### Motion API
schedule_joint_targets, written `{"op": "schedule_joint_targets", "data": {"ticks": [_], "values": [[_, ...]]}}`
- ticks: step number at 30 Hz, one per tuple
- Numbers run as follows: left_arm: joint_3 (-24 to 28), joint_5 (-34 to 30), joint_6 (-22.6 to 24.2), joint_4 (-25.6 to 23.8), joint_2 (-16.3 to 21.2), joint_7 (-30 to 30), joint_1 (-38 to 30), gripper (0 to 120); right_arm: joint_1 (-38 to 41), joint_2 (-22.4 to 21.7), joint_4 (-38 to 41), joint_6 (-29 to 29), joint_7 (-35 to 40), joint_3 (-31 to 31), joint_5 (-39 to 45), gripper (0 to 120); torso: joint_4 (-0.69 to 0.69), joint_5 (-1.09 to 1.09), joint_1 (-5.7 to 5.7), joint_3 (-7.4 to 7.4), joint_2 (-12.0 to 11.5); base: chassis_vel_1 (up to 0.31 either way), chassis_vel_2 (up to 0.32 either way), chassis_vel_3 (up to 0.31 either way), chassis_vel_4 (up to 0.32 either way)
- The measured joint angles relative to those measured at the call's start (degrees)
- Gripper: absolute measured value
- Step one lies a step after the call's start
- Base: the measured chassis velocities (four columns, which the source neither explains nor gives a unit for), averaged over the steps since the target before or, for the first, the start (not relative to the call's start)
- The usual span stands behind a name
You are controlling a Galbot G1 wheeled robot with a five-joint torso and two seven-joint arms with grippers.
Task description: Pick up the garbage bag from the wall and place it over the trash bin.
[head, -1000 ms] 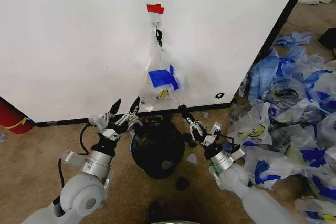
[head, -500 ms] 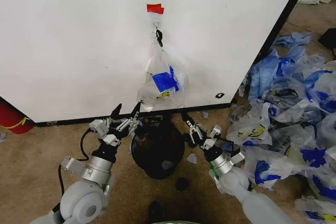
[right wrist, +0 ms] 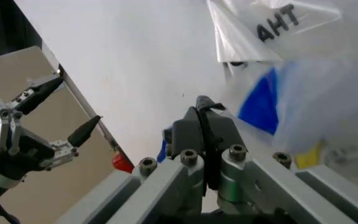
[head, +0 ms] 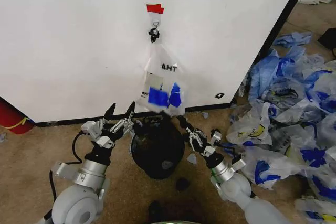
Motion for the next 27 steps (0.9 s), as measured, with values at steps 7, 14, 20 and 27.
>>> {"op": "schedule_joint_targets", "data": {"ticks": [7,14,20,27], "values": [[-0.5,0.2,0.2,-0.9,0.0,0.0,0.7,99,-0.6,-1.4,3.2,-0.2,0.3,1.7,0.6,0,0.00,0.00,0.00,0.00,0.0,0.000,0.000,0.000,0.000],[0.5,0.7,0.2,-0.1,-0.6,0.0,0.7,99,-1.6,-1.4,3.6,-0.2,0.3,2.8,0.9,0,0.00,-0.01,0.00,0.01,0.0,0.000,0.000,0.000,0.000],[0.8,1.2,0.2,0.1,-1.0,0.0,1.3,99,-1.9,-1.1,3.1,-0.1,0.0,3.0,0.8,0,0.00,0.00,0.00,0.01,0.0,0.000,0.000,0.000,0.000],[1.3,1.1,0.2,0.4,-1.0,0.0,0.5,99,-1.3,-1.1,3.3,-0.2,0.4,3.2,1.0,0,0.00,0.00,0.00,0.01,0.0,0.000,0.000,0.000,0.000]]}}
